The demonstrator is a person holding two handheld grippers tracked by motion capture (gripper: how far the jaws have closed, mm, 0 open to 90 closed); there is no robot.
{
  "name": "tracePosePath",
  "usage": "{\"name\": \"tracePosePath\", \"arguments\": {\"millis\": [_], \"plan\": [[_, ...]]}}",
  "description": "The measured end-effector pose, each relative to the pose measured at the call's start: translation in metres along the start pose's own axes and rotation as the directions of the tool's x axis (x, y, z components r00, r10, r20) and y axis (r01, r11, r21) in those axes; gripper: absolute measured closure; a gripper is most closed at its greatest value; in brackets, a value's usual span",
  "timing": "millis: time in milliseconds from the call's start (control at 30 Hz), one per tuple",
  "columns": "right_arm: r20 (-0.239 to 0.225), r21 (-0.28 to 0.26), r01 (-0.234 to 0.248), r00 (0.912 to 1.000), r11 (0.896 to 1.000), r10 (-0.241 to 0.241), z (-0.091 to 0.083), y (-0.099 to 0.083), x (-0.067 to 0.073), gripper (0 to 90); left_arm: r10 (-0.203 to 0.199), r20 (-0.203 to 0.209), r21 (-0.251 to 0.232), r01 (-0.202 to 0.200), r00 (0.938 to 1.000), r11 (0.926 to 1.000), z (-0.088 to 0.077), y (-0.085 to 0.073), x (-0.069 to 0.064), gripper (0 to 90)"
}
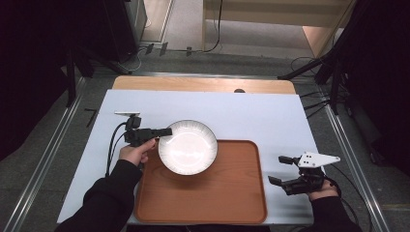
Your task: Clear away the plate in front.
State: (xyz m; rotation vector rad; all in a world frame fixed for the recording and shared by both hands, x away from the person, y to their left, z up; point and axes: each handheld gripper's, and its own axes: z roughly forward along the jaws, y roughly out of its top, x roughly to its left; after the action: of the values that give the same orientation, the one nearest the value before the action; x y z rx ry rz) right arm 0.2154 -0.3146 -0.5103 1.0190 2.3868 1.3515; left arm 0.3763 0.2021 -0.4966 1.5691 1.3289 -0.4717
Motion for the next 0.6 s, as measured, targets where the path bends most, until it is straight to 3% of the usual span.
{"name": "tracePosePath", "arguments": {"millis": [600], "plan": [[0.0,0.005,0.007,1.0,1.0,-0.007,0.001,0.002,0.002,14.5,0.004,-0.01,0.047,-0.004,0.9999,0.9989,-0.007,-0.028,-0.002,80.0]]}}
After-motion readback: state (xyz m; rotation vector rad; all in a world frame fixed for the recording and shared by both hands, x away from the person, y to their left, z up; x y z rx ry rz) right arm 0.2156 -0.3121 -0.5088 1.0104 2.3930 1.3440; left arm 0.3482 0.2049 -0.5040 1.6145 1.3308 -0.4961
